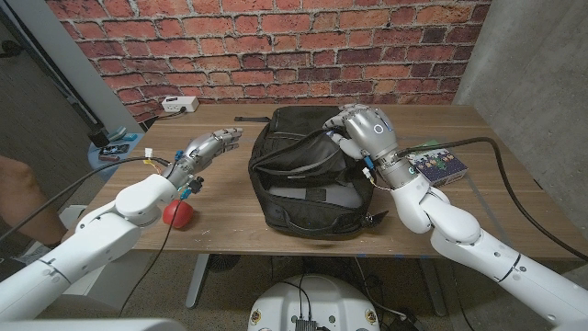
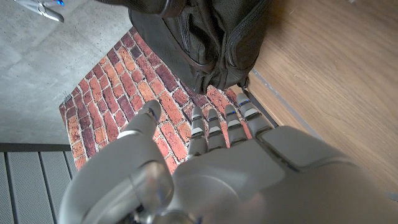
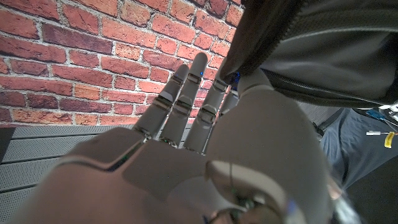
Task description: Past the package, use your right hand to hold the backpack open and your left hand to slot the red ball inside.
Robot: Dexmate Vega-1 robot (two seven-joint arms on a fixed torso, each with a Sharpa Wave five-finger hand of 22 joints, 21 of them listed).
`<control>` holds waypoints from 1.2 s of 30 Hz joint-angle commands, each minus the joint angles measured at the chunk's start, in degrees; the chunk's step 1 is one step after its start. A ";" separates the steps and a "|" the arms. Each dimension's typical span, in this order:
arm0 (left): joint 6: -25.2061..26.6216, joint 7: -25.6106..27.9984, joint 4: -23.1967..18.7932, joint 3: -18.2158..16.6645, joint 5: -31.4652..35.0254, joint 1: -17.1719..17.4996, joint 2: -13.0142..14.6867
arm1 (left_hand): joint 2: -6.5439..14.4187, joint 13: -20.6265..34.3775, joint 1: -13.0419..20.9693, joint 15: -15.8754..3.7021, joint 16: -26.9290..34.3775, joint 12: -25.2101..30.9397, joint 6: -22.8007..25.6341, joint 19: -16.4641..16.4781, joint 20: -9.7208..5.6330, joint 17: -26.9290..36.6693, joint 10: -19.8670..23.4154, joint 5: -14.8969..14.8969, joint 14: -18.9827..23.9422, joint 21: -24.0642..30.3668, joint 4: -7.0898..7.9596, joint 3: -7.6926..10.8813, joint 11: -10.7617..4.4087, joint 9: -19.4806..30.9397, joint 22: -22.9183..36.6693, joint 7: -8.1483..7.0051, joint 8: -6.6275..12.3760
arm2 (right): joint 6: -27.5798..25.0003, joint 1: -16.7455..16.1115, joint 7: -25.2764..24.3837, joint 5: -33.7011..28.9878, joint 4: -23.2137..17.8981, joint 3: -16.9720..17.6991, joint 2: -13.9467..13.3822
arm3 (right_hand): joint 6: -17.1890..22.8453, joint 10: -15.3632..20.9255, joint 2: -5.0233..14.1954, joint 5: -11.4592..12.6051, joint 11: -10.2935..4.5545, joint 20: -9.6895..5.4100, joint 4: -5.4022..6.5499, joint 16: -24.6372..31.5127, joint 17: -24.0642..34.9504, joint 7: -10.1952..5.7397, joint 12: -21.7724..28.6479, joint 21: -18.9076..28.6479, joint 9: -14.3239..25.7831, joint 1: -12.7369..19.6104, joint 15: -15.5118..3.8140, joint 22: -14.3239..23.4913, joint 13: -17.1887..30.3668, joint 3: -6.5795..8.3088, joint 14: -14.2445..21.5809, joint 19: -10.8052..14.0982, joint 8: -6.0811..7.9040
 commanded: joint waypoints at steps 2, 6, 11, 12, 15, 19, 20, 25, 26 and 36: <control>2.23 -2.19 -1.99 -1.40 1.17 1.21 2.85 | 0.01 0.13 0.62 -0.10 0.01 -0.20 0.80 0.70 -0.03 0.08 0.00 0.45 0.10 0.13 -0.02 -0.07 0.32 0.25 0.31 0.00 0.37 | 1.70 3.95 0.47 0.87 2.06 -0.66 1.03 | 0.44 0.07 0.42 0.42 -0.45 -7.68 0.05 -0.13 0.40 -0.64 0.30 0.19 0.15 0.79 -7.74 0.05 0.42 -0.45 0.65 -0.44 -0.24; 2.99 -1.36 -3.24 -1.98 2.14 1.94 3.28 | -0.06 0.16 0.73 -0.15 -0.01 -0.16 0.80 0.76 0.05 0.09 0.21 0.54 0.13 0.12 -0.02 -0.14 0.27 0.30 0.31 -0.05 0.26 | 2.68 4.98 0.65 2.02 2.94 -0.52 0.95 | 0.42 0.07 0.52 0.45 -0.44 -7.68 0.09 -0.19 0.52 -0.62 0.30 0.18 0.16 0.90 -7.74 0.05 0.51 -0.54 0.66 -0.53 -0.28; 4.68 -0.79 -5.06 -3.02 2.74 2.87 4.07 | -0.13 0.18 0.80 -0.14 -0.02 -0.17 0.86 0.77 0.10 0.09 0.28 0.61 0.17 0.10 -0.02 -0.22 0.17 0.33 0.31 -0.04 0.19 | 3.57 5.98 1.15 3.37 3.55 -0.24 0.87 | 0.46 0.10 0.54 0.47 -0.46 -7.70 0.12 -0.33 0.65 -0.71 0.34 0.15 0.17 1.02 -7.74 0.05 0.70 -0.70 0.58 -0.69 -0.32; 5.01 -0.81 -5.40 -3.29 2.80 3.11 4.28 | -0.14 0.19 0.81 -0.20 -0.02 -0.17 0.90 0.79 0.07 0.09 0.29 0.62 0.18 0.11 -0.02 -0.23 0.12 0.34 0.31 -0.09 0.20 | 3.92 6.28 1.25 3.63 3.74 -0.23 0.79 | 0.47 0.05 0.54 0.47 -0.47 -7.69 0.13 -0.34 0.67 -0.74 0.33 0.15 0.17 1.03 -7.74 0.05 0.74 -0.72 0.58 -0.71 -0.32; 5.99 -1.01 -6.44 -4.28 2.88 4.07 4.97 | -0.18 0.20 0.86 -0.14 -0.02 -0.16 0.97 0.78 0.06 0.09 0.36 0.66 0.20 0.09 -0.02 -0.27 0.11 0.36 0.31 -0.09 0.17 | 4.46 7.02 1.50 4.22 4.28 -0.23 0.92 | 0.44 -0.08 0.57 0.49 -0.47 -7.70 0.15 -0.39 0.75 -0.76 0.27 0.14 0.18 1.09 -7.74 0.05 0.81 -0.80 0.58 -0.79 -0.36; 7.20 -1.39 -7.89 -5.97 3.31 5.77 5.98 | -0.22 0.22 0.92 -0.10 -0.05 -0.19 0.96 0.81 0.10 0.09 0.36 0.71 0.17 0.09 -0.01 -0.32 0.09 0.38 0.32 -0.08 0.11 | 4.93 7.78 1.73 4.55 4.68 -0.34 1.06 | 0.43 -0.08 0.61 0.51 -0.55 -7.68 0.19 -0.44 0.87 -0.79 0.29 0.14 0.19 1.17 -7.74 0.05 0.96 -0.92 0.59 -0.86 -0.40; 7.46 -1.60 -8.13 -6.30 3.35 6.09 6.14 | -0.24 0.23 0.94 -0.11 -0.07 -0.18 1.00 0.85 0.10 0.10 0.39 0.72 0.14 0.10 -0.01 -0.34 0.09 0.39 0.32 -0.06 0.10 | 4.98 7.96 1.79 4.46 4.74 -0.40 1.07 | 0.40 -0.01 0.64 0.52 -0.54 -7.67 0.21 -0.44 0.91 -0.74 0.30 0.14 0.19 1.19 -7.74 0.05 0.94 -0.94 0.63 -0.87 -0.41; 9.30 -2.80 -9.53 -7.83 4.24 7.66 7.49 | -0.26 0.26 1.06 -0.03 -0.16 -0.25 0.97 0.82 0.06 0.10 0.32 0.80 -0.05 0.06 0.00 -0.40 0.00 0.42 0.32 -0.21 -0.01 | 5.26 8.43 2.46 4.61 4.72 -0.47 0.95 | 0.36 -0.12 0.68 0.56 -0.58 -7.65 0.24 -0.50 1.04 -0.81 0.24 0.14 0.21 1.28 -7.74 0.04 1.05 -1.07 0.65 -0.94 -0.47; 9.83 -2.95 -9.88 -8.15 4.55 8.02 7.80 | -0.26 0.27 1.09 -0.02 -0.18 -0.27 0.92 0.84 0.07 0.10 0.28 0.82 -0.10 0.06 0.00 -0.42 -0.02 0.43 0.32 -0.24 -0.05 | 5.31 8.50 2.51 4.75 4.79 -0.48 1.03 | 0.33 -0.13 0.70 0.56 -0.59 -7.64 0.25 -0.50 1.06 -0.79 0.24 0.15 0.21 1.30 -7.74 0.05 1.07 -1.08 0.66 -0.94 -0.49; 15.55 -4.42 -14.88 -15.23 8.14 14.53 9.18 | -0.50 0.55 1.11 -0.34 -0.18 -0.12 -0.04 1.28 0.32 0.16 0.66 0.97 -0.25 0.17 0.19 -0.86 -0.45 0.51 0.36 -0.37 -0.68 | 5.10 8.77 2.18 5.45 5.64 -0.72 1.93 | 0.29 -0.23 0.79 0.61 -0.59 -7.61 0.29 -0.72 1.32 -0.89 0.12 0.18 0.25 1.52 -7.74 0.04 1.23 -1.34 0.58 -1.04 -0.58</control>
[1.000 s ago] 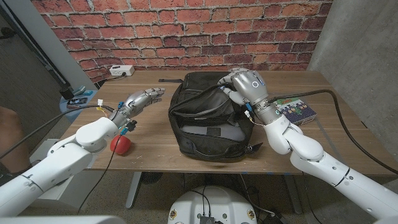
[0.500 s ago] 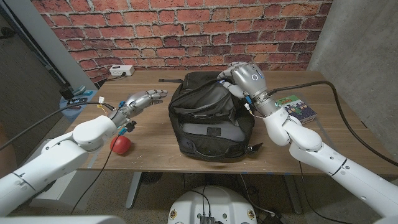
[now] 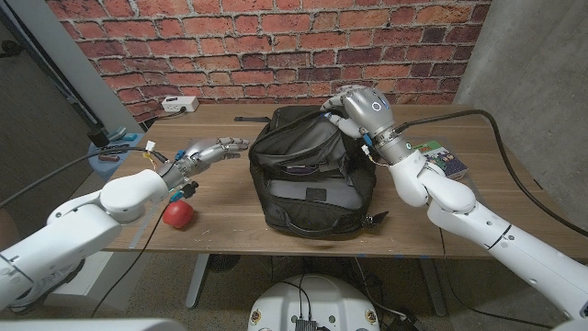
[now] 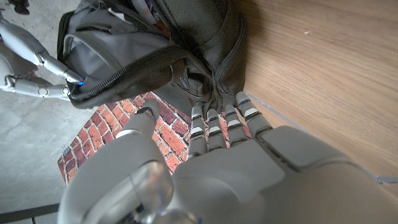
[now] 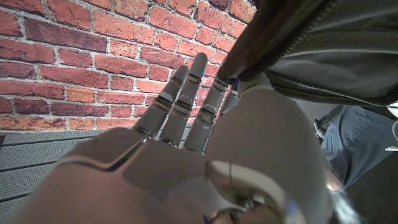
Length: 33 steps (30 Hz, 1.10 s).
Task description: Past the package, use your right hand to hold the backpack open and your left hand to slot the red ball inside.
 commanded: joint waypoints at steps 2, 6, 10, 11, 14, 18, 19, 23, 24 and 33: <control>7.51 -1.82 -6.70 -9.37 4.94 8.55 1.23 | -0.06 0.31 0.54 -0.33 -0.18 -0.10 -0.38 0.81 -0.18 0.18 0.66 0.32 -0.24 0.18 0.27 -0.50 -0.41 0.26 0.07 -0.10 -0.36 | 0.34 0.91 -0.31 1.01 1.20 -0.40 0.86 | 0.28 0.20 0.74 0.40 -0.33 -7.61 0.13 -0.28 0.31 -0.47 0.09 0.18 0.24 1.17 -7.75 0.20 0.28 -0.29 0.59 -0.21 0.03; 10.44 -2.82 -9.68 -14.14 7.85 12.24 -1.29 | -0.18 0.38 0.46 -0.44 -0.18 -0.09 -0.31 0.80 -0.20 0.20 0.68 0.33 -0.26 0.16 0.33 -0.66 -0.49 0.27 0.07 -0.05 -0.37 | 0.77 1.24 -0.87 1.25 1.78 -0.54 1.02 | 0.24 0.02 0.79 0.42 -0.30 -7.61 0.16 -0.40 0.44 -0.54 -0.01 0.18 0.26 1.28 -7.75 0.20 0.39 -0.44 0.55 -0.29 -0.02; 12.48 -4.09 -12.37 -17.54 10.96 14.79 -4.35 | -0.22 0.48 0.45 -0.51 -0.19 0.03 -0.24 0.78 -0.30 0.20 0.95 0.37 -0.32 0.13 0.37 -0.78 -0.67 0.28 0.08 0.02 -0.40 | 1.09 1.57 -1.19 1.39 2.16 -0.68 1.11 | 0.31 0.08 0.89 0.45 -0.26 -7.60 0.22 -0.48 0.62 -0.45 -0.05 0.19 0.28 1.37 -7.75 0.20 0.45 -0.59 0.59 -0.35 -0.04; 12.86 -4.49 -12.94 -18.18 11.72 15.27 -5.05 | -0.23 0.49 0.45 -0.56 -0.19 0.02 -0.22 0.79 -0.31 0.20 0.93 0.38 -0.33 0.13 0.38 -0.80 -0.69 0.29 0.08 -0.01 -0.40 | 1.11 1.65 -1.14 1.38 2.17 -0.70 1.09 | 0.27 0.07 0.91 0.45 -0.28 -7.59 0.23 -0.50 0.65 -0.47 -0.05 0.20 0.28 1.39 -7.75 0.20 0.50 -0.62 0.60 -0.36 -0.06; 13.60 -6.03 -14.15 -19.70 13.42 16.26 -7.04 | -0.22 0.55 0.48 -0.59 -0.20 0.02 -0.39 0.74 -0.41 0.20 0.90 0.42 -0.37 0.10 0.39 -0.85 -0.72 0.29 0.08 0.03 -0.50 | 1.28 1.95 -1.17 1.36 2.31 -0.80 1.11 | 0.30 0.08 0.94 0.46 -0.34 -7.59 0.25 -0.58 0.75 -0.47 -0.06 0.20 0.30 1.45 -7.75 0.20 0.58 -0.73 0.59 -0.40 -0.08; 14.24 -8.08 -15.34 -21.53 15.95 17.49 -9.20 | -0.19 0.65 0.56 -0.64 -0.30 -0.07 -0.57 0.68 -0.70 0.20 0.65 0.50 -0.66 0.05 0.39 -0.91 -0.67 0.30 0.09 0.03 -0.61 | 1.19 2.24 -1.21 1.47 2.54 -0.93 1.43 | 0.27 0.15 0.97 0.48 -0.33 -7.57 0.29 -0.69 0.89 -0.43 -0.18 0.22 0.31 1.52 -7.75 0.20 0.49 -0.88 0.59 -0.42 -0.13; 14.49 -8.63 -15.60 -21.96 16.63 17.73 -9.55 | -0.19 0.66 0.58 -0.69 -0.30 -0.06 -0.64 0.67 -0.72 0.20 0.68 0.51 -0.67 0.05 0.39 -0.91 -0.68 0.31 0.09 0.01 -0.64 | 1.27 2.36 -1.15 1.49 2.60 -1.00 1.46 | 0.24 0.12 0.98 0.48 -0.33 -7.57 0.29 -0.69 0.89 -0.45 -0.19 0.22 0.31 1.52 -7.75 0.20 0.49 -0.88 0.59 -0.42 -0.14; 15.26 -10.95 -16.39 -23.69 18.68 18.49 -11.20 | -0.14 0.76 0.70 -0.68 -0.35 -0.14 -0.87 0.54 -1.03 0.20 0.45 0.59 -0.89 -0.03 0.36 -0.95 -0.80 0.31 0.09 -0.11 -0.78 | 0.84 2.68 -1.40 1.20 2.81 -1.31 2.06 | 0.14 0.04 1.01 0.48 -0.38 -7.59 0.29 -0.77 0.95 -0.47 -0.23 0.21 0.32 1.58 -7.75 0.20 0.57 -0.95 0.55 -0.47 -0.21; 15.43 -11.43 -16.53 -24.03 19.21 18.59 -11.55 | -0.11 0.78 0.75 -0.70 -0.37 -0.19 -0.90 0.54 -1.04 0.20 0.31 0.62 -0.97 -0.03 0.35 -0.94 -0.82 0.32 0.09 -0.08 -0.80 | 0.81 2.80 -1.48 1.13 2.92 -1.39 2.16 | 0.16 0.01 1.01 0.49 -0.34 -7.59 0.30 -0.81 0.98 -0.49 -0.24 0.21 0.32 1.60 -7.75 0.20 0.61 -0.98 0.54 -0.48 -0.21; 17.85 -17.16 -17.65 -26.15 25.79 19.03 -10.89 | 0.22 0.95 1.27 -0.71 -0.43 -0.30 -1.16 0.25 -1.50 0.21 0.01 0.85 -1.34 -0.18 0.23 -0.79 -1.02 0.32 0.09 -0.18 -0.94 | 0.77 4.87 -2.75 1.41 5.80 -2.54 4.14 | 0.25 -0.02 1.09 0.53 -0.36 -7.62 0.35 -0.97 1.23 -0.53 -0.32 0.19 0.35 1.74 -7.75 0.21 0.74 -1.23 0.58 -0.66 -0.24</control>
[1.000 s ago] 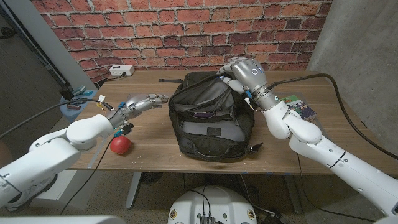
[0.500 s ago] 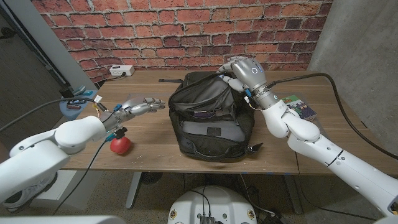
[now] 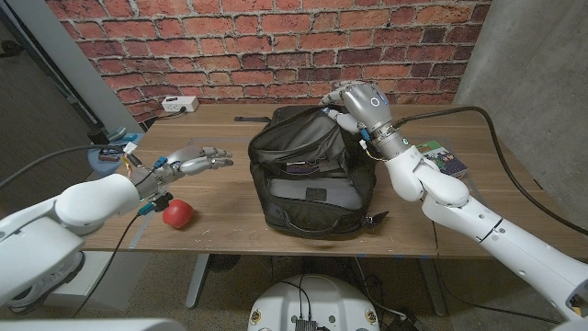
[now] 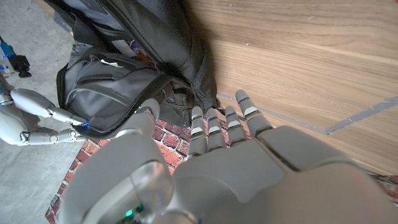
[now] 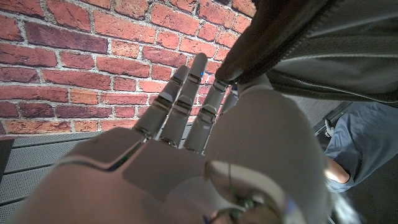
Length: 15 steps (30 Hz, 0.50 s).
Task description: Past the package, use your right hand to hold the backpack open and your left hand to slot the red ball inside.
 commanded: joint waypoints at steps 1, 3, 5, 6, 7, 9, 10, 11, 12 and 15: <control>3.33 -7.22 -2.37 -3.81 8.22 1.59 -1.32 | 0.39 0.16 1.01 0.00 -0.14 -0.32 -0.17 0.00 -0.50 0.21 -0.40 0.46 -0.26 -0.20 -0.02 -0.08 -0.21 0.10 0.09 -0.22 -0.19 | -0.17 2.26 -1.27 0.16 2.84 -1.32 1.97 | 0.07 -0.08 1.11 0.31 -0.37 -7.92 -0.03 -0.26 0.21 -0.30 -0.06 0.19 0.06 1.31 -7.75 0.20 0.24 -0.25 0.58 -0.38 0.13; 3.96 -8.58 -2.63 -4.22 9.12 1.43 -1.28 | 0.45 0.21 1.17 -0.07 -0.19 -0.38 -0.28 -0.01 -0.81 0.21 -0.55 0.51 -0.47 -0.21 -0.07 -0.03 -0.29 0.10 0.08 -0.26 -0.24 | -0.07 3.39 -1.59 0.53 4.27 -1.72 2.91 | 0.02 0.50 1.14 0.35 -0.26 -7.93 0.00 -0.38 0.36 -0.23 0.19 0.19 0.08 1.40 -7.75 0.21 0.41 -0.41 0.57 -0.48 0.06; 4.30 -9.84 -2.57 -4.39 9.58 1.04 -1.38 | 0.47 0.23 1.26 -0.07 -0.17 -0.41 -0.30 0.02 -0.92 0.21 -0.63 0.54 -0.48 -0.20 -0.10 -0.02 -0.34 0.11 0.08 -0.21 -0.25 | 0.36 4.31 -1.57 0.98 5.14 -2.03 3.21 | 0.01 1.03 1.18 0.37 -0.30 -7.91 0.04 -0.45 0.47 -0.33 0.45 0.21 0.09 1.43 -7.76 0.21 0.57 -0.53 0.62 -0.51 0.01; 4.37 -10.35 -2.55 -4.41 9.89 0.87 -1.39 | 0.47 0.24 1.31 -0.09 -0.19 -0.41 -0.46 -0.01 -0.91 0.21 -0.65 0.56 -0.56 -0.22 -0.11 -0.01 -0.34 0.11 0.08 -0.22 -0.31 | 0.53 4.80 -1.48 0.96 5.51 -2.24 3.26 | -0.03 1.02 1.18 0.38 -0.31 -7.91 0.05 -0.47 0.48 -0.37 0.46 0.21 0.10 1.43 -7.76 0.21 0.60 -0.55 0.61 -0.52 -0.01; 4.50 -10.77 -2.58 -4.43 10.36 0.76 -1.37 | 0.48 0.26 1.34 -0.04 -0.19 -0.43 -0.48 0.01 -0.98 0.21 -0.69 0.57 -0.57 -0.22 -0.12 -0.01 -0.34 0.11 0.08 -0.21 -0.32 | 0.49 5.18 -1.52 1.04 5.88 -2.38 3.50 | 0.03 1.06 1.20 0.39 -0.33 -7.91 0.07 -0.50 0.52 -0.36 0.48 0.21 0.10 1.44 -7.76 0.21 0.64 -0.59 0.62 -0.53 0.00; 4.75 -11.71 -2.71 -4.36 11.44 0.55 -1.03 | 0.48 0.30 1.49 -0.07 -0.18 -0.46 -0.65 0.01 -1.04 0.21 -0.77 0.62 -0.66 -0.22 -0.16 0.00 -0.35 0.11 0.07 -0.29 -0.39 | 0.47 5.92 -1.63 1.26 6.58 -2.67 3.97 | 0.01 1.08 1.20 0.39 -0.35 -7.90 0.08 -0.52 0.55 -0.39 0.49 0.22 0.10 1.44 -7.76 0.21 0.67 -0.63 0.63 -0.53 -0.03; 4.75 -12.11 -2.74 -4.27 12.09 0.47 -0.81 | 0.48 0.31 1.54 -0.06 -0.19 -0.46 -0.69 -0.01 -1.03 0.21 -0.79 0.63 -0.71 -0.24 -0.17 0.00 -0.33 0.11 0.07 -0.31 -0.40 | 0.61 6.43 -1.55 1.22 6.97 -2.91 4.06 | 0.01 1.10 1.21 0.40 -0.36 -7.90 0.08 -0.54 0.57 -0.38 0.47 0.22 0.11 1.45 -7.76 0.21 0.65 -0.65 0.64 -0.53 -0.04; 4.96 -12.49 -2.89 -4.17 12.89 0.45 -0.54 | 0.48 0.32 1.56 -0.05 -0.18 -0.46 -0.69 -0.03 -1.07 0.20 -0.79 0.64 -0.71 -0.24 -0.18 0.00 -0.36 0.11 0.07 -0.31 -0.40 | 0.41 6.91 -1.54 0.96 7.31 -3.14 4.28 | -0.01 1.10 1.22 0.40 -0.37 -7.91 0.09 -0.57 0.59 -0.39 0.48 0.22 0.11 1.47 -7.76 0.22 0.68 -0.68 0.64 -0.55 -0.06; 5.28 -12.95 -3.08 -4.07 13.70 0.43 -0.19 | 0.48 0.33 1.59 -0.07 -0.19 -0.46 -0.67 -0.03 -1.08 0.20 -0.80 0.64 -0.74 -0.25 -0.19 0.00 -0.43 0.11 0.07 -0.32 -0.39 | 0.38 7.38 -1.74 0.70 7.71 -3.39 4.46 | 0.00 1.12 1.23 0.41 -0.38 -7.91 0.09 -0.60 0.62 -0.35 0.51 0.23 0.11 1.48 -7.76 0.22 0.74 -0.72 0.65 -0.55 -0.07; 5.60 -14.06 -3.32 -3.87 14.91 0.06 -0.22 | 0.49 0.38 1.78 -0.13 -0.13 -0.46 -0.66 0.03 -1.22 0.20 -0.81 0.69 -0.71 -0.23 -0.23 0.02 -0.60 0.11 0.07 -0.41 -0.38 | 0.80 8.60 -1.76 1.18 8.76 -3.89 4.92 | 0.00 1.12 1.25 0.43 -0.40 -7.91 0.11 -0.67 0.69 -0.41 0.49 0.24 0.12 1.52 -7.76 0.22 0.76 -0.79 0.65 -0.57 -0.10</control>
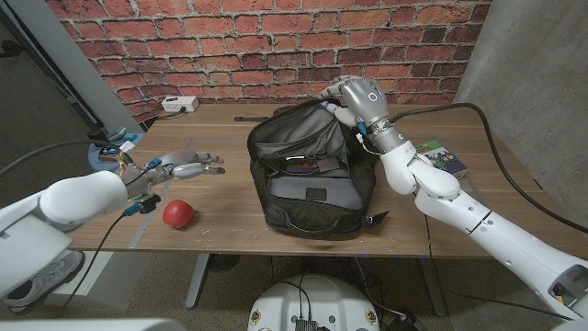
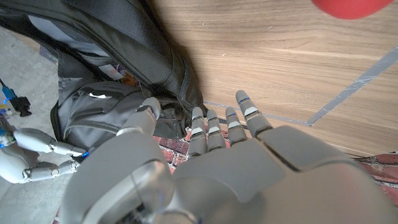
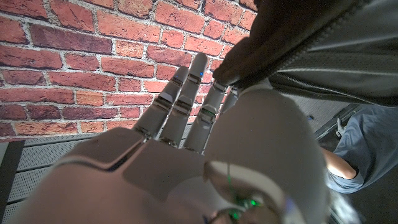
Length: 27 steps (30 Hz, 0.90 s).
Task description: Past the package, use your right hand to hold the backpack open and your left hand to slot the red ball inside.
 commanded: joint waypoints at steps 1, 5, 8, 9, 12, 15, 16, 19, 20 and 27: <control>2.18 -6.22 -1.17 -0.43 6.80 -0.89 0.67 | -0.02 0.13 0.86 -0.12 -0.13 0.00 -0.24 0.25 -0.52 0.20 0.03 0.26 -0.08 -0.23 -0.25 0.02 -0.18 0.06 0.07 0.00 -0.15 | 0.71 5.07 -0.48 0.48 4.68 -2.23 2.29 | 0.02 0.94 1.24 0.19 -0.60 -7.60 0.03 -0.26 0.17 -0.40 0.21 0.24 0.13 0.78 -7.76 0.07 0.20 -0.42 0.65 -0.27 0.11; 2.74 -7.54 -1.68 -0.35 9.53 -0.72 1.23 | -0.01 0.19 1.08 -0.14 -0.10 -0.01 -0.29 0.21 -0.58 0.20 -0.02 0.31 -0.10 -0.26 -0.29 0.04 -0.35 0.06 0.07 -0.10 -0.17 | 0.78 5.89 -0.74 1.01 5.72 -2.68 2.64 | 0.01 0.94 1.30 0.21 -0.59 -7.61 0.05 -0.36 0.24 -0.45 0.19 0.24 0.14 0.84 -7.76 0.07 0.23 -0.48 0.64 -0.32 0.07; 2.85 -8.42 -2.00 -0.26 10.69 -0.87 1.03 | -0.02 0.23 1.21 -0.19 -0.09 -0.01 -0.43 0.24 -0.62 0.19 -0.03 0.34 -0.13 -0.25 -0.31 0.03 -0.43 0.07 0.07 -0.10 -0.22 | 0.94 6.35 -1.25 1.33 6.46 -2.98 2.85 | 0.06 0.90 1.35 0.23 -0.60 -7.60 0.07 -0.43 0.31 -0.42 0.16 0.25 0.15 0.87 -7.76 0.07 0.26 -0.55 0.66 -0.33 0.05; 2.94 -8.79 -2.12 -0.23 10.92 -0.94 0.96 | -0.03 0.23 1.22 -0.20 -0.08 0.00 -0.42 0.23 -0.67 0.19 -0.02 0.34 -0.13 -0.26 -0.31 0.03 -0.45 0.07 0.06 -0.13 -0.21 | 0.83 6.49 -1.35 1.29 6.63 -3.08 2.91 | -0.03 0.89 1.35 0.23 -0.61 -7.61 0.07 -0.45 0.32 -0.44 0.16 0.25 0.15 0.88 -7.76 0.07 0.28 -0.58 0.64 -0.34 0.01; 3.45 -9.95 -2.54 -0.16 11.73 -1.04 0.93 | -0.05 0.26 1.31 -0.19 -0.08 -0.02 -0.54 0.23 -0.69 0.19 -0.07 0.35 -0.16 -0.26 -0.32 0.01 -0.42 0.07 0.06 -0.09 -0.25 | 0.88 6.95 -1.76 1.61 7.12 -3.21 3.04 | -0.06 0.83 1.39 0.24 -0.61 -7.61 0.09 -0.52 0.38 -0.45 0.17 0.25 0.16 0.91 -7.76 0.07 0.38 -0.62 0.65 -0.37 -0.03; 3.97 -11.15 -2.84 -0.03 11.97 -1.35 0.89 | -0.10 0.32 1.46 -0.27 -0.13 -0.09 -0.95 0.15 -0.73 0.19 -0.27 0.37 -0.37 -0.30 -0.33 -0.02 -0.44 0.07 0.06 -0.16 -0.39 | 1.28 7.35 -1.81 2.37 7.43 -3.19 3.00 | -0.07 0.92 1.43 0.25 -0.62 -7.60 0.12 -0.56 0.46 -0.45 0.20 0.25 0.17 0.93 -7.76 0.07 0.42 -0.71 0.71 -0.40 -0.07; 4.22 -11.46 -3.00 0.10 12.28 -1.43 1.06 | -0.12 0.34 1.52 -0.22 -0.14 -0.12 -1.21 0.13 -0.69 0.19 -0.37 0.38 -0.44 -0.31 -0.33 -0.04 -0.35 0.07 0.06 -0.17 -0.48 | 1.29 7.47 -1.89 2.32 7.50 -3.23 2.92 | -0.03 0.96 1.45 0.25 -0.61 -7.60 0.13 -0.58 0.49 -0.43 0.18 0.26 0.17 0.94 -7.76 0.07 0.39 -0.73 0.73 -0.40 -0.07; 4.79 -11.39 -3.77 0.91 15.47 -1.04 2.21 | -0.15 0.39 1.61 -0.20 -0.15 -0.12 -1.46 0.08 -0.76 0.19 -0.40 0.39 -0.53 -0.34 -0.33 -0.07 -0.38 0.07 0.06 -0.14 -0.55 | 1.20 7.91 -2.01 1.76 7.52 -3.35 2.48 | -0.03 0.95 1.48 0.26 -0.62 -7.58 0.15 -0.65 0.57 -0.42 0.16 0.28 0.18 0.97 -7.76 0.07 0.42 -0.82 0.75 -0.39 -0.11; 5.12 -11.51 -4.04 1.31 16.70 -0.97 2.77 | -0.16 0.40 1.64 -0.21 -0.15 -0.12 -1.43 0.09 -0.78 0.19 -0.40 0.39 -0.54 -0.33 -0.33 -0.08 -0.43 0.07 0.06 -0.16 -0.53 | 1.27 8.06 -1.97 1.74 7.50 -3.34 2.33 | -0.02 0.91 1.45 0.26 -0.62 -7.58 0.14 -0.69 0.58 -0.44 0.13 0.28 0.19 0.98 -7.76 0.07 0.42 -0.85 0.72 -0.39 -0.11; 7.39 -13.07 -5.38 2.52 20.39 -1.39 3.47 | -0.26 0.49 1.83 -0.26 -0.07 -0.04 -1.41 0.11 -0.82 0.19 -0.27 0.40 -0.50 -0.33 -0.32 -0.15 -0.68 0.08 0.06 -0.26 -0.46 | 1.20 8.64 -2.88 1.91 8.13 -3.25 2.34 | -0.04 0.88 1.56 0.30 -0.62 -7.59 0.19 -0.93 0.77 -0.43 0.08 0.29 0.21 1.09 -7.76 0.07 0.50 -1.05 0.74 -0.46 -0.23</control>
